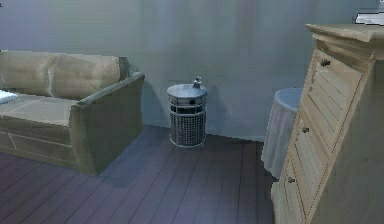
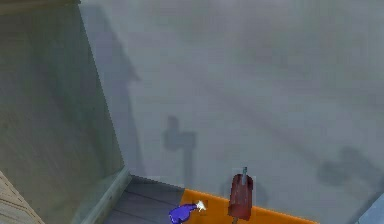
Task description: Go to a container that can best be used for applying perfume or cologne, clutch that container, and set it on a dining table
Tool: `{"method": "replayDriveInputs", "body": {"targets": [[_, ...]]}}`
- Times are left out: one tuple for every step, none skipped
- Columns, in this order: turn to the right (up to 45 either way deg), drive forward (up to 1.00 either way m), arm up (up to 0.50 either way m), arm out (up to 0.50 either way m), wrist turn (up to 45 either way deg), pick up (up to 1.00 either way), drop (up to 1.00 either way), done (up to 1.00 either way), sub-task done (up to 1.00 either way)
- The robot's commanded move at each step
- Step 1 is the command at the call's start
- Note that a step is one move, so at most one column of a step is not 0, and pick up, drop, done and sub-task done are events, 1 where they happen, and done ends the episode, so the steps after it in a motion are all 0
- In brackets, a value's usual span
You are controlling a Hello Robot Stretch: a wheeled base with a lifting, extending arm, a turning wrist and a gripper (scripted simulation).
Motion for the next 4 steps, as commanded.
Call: {"method": "replayDriveInputs", "body": {"targets": [[0.0,0.00,0.50,0.00,0.0,0.00,0.00,0.00,0.00],[0.0,0.00,0.48,0.00,0.0,0.00,0.00,0.00,0.00],[0.0,0.00,0.00,0.00,-45.0,0.00,0.00,0.00,0.00],[0.0,0.00,0.00,0.00,-45.0,0.00,0.00,0.00,0.00]]}}
